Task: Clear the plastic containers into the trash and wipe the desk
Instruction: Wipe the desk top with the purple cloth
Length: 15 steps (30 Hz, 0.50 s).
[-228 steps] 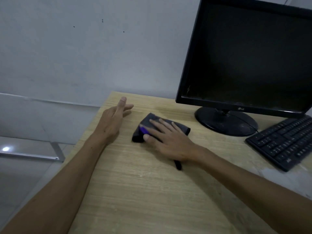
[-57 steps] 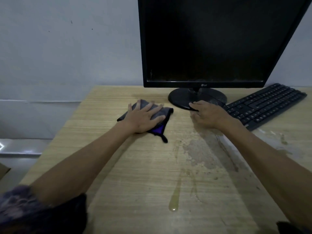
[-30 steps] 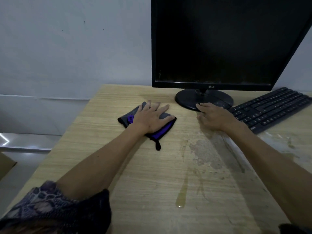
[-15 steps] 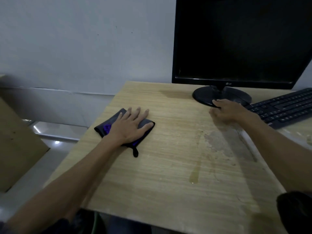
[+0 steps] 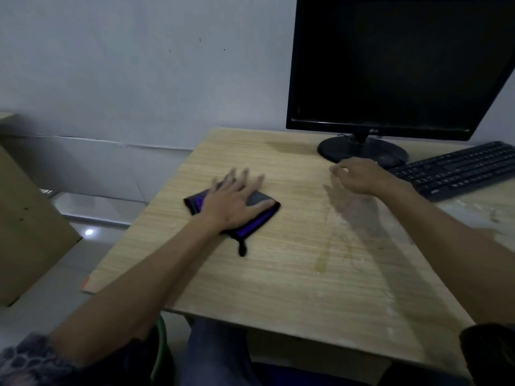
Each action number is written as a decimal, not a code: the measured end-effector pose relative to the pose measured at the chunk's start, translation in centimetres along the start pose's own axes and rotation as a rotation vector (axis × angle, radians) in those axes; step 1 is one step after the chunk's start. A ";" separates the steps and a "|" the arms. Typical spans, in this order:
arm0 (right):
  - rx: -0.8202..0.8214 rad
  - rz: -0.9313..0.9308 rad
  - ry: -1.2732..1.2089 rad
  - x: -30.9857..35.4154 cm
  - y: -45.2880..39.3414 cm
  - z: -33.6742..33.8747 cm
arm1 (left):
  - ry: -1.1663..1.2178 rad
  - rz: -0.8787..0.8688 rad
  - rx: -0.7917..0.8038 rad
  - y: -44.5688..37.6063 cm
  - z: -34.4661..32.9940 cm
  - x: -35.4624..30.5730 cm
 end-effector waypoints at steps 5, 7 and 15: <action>0.003 0.060 -0.010 2.6 3.5 0.3 | 0.074 0.291 0.009 3.0 0.4 9.1; -0.002 0.072 -0.022 3.5 4.7 0.1 | 0.075 0.246 0.016 4.4 -0.1 9.2; -0.029 0.153 -0.046 6.4 8.3 -1.8 | 0.033 0.064 -0.008 10.0 -2.9 3.5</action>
Point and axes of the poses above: each hand's wrist, its own y-axis away from the middle knuckle, its own z-axis out of the back of the hand, x = y × z, the point moved 5 cm from there along -y, towards the middle knuckle, and after that the axes turned 13 degrees about x, right-handed, at the moved point
